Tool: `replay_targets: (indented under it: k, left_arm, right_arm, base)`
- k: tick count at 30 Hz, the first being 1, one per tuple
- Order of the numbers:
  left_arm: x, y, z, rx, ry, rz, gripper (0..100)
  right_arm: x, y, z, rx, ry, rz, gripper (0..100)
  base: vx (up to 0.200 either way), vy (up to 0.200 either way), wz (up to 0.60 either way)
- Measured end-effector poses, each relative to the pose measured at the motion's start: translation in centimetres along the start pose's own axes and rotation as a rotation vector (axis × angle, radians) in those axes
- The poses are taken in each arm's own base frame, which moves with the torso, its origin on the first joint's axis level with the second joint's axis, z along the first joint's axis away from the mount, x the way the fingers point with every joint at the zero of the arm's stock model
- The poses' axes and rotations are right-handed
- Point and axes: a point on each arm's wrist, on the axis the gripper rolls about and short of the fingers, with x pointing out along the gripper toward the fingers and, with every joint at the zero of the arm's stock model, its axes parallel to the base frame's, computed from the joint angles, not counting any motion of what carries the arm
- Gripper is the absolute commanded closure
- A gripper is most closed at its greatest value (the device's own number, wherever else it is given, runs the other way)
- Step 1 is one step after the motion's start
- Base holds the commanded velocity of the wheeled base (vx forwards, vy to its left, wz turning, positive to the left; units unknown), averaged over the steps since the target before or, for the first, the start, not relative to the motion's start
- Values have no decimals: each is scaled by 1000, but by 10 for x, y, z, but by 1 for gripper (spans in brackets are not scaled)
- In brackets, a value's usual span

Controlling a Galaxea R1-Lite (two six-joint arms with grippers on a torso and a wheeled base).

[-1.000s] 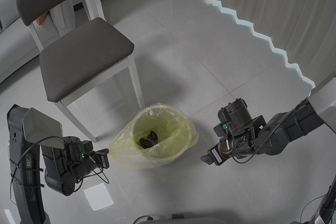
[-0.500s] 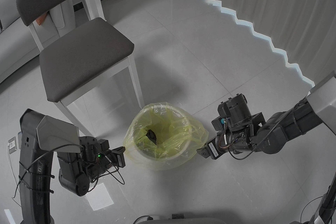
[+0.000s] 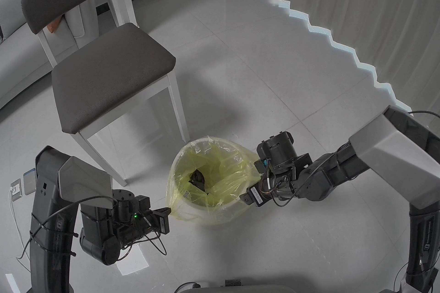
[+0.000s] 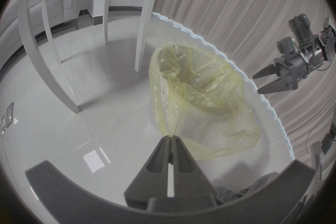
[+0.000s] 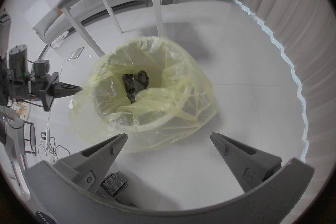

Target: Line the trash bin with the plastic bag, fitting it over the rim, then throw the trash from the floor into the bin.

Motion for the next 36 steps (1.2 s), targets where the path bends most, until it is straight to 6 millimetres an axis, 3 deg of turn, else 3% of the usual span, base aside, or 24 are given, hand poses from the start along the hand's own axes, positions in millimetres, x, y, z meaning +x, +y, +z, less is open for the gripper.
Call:
replay_targets:
  k: [7,24,25,36]
  left_arm:
    - [-11,0,-2,-5,27,-21,100]
    - [17,13,0,-3,-32,-12,100]
    - [17,14,0,-5,-31,-10,0]
    - [12,19,-5,-20,-9,7,0]
  right_arm:
    - [25,6,-14,-12,56,39,0]
    - [75,-1,-32,11,106,23,0]
    - [76,-1,-33,11,109,23,0]
    - [77,-2,-39,12,134,22,0]
  base:
    - [0,0,0]
    - [0,0,0]
    - [0,0,0]
    - [0,0,0]
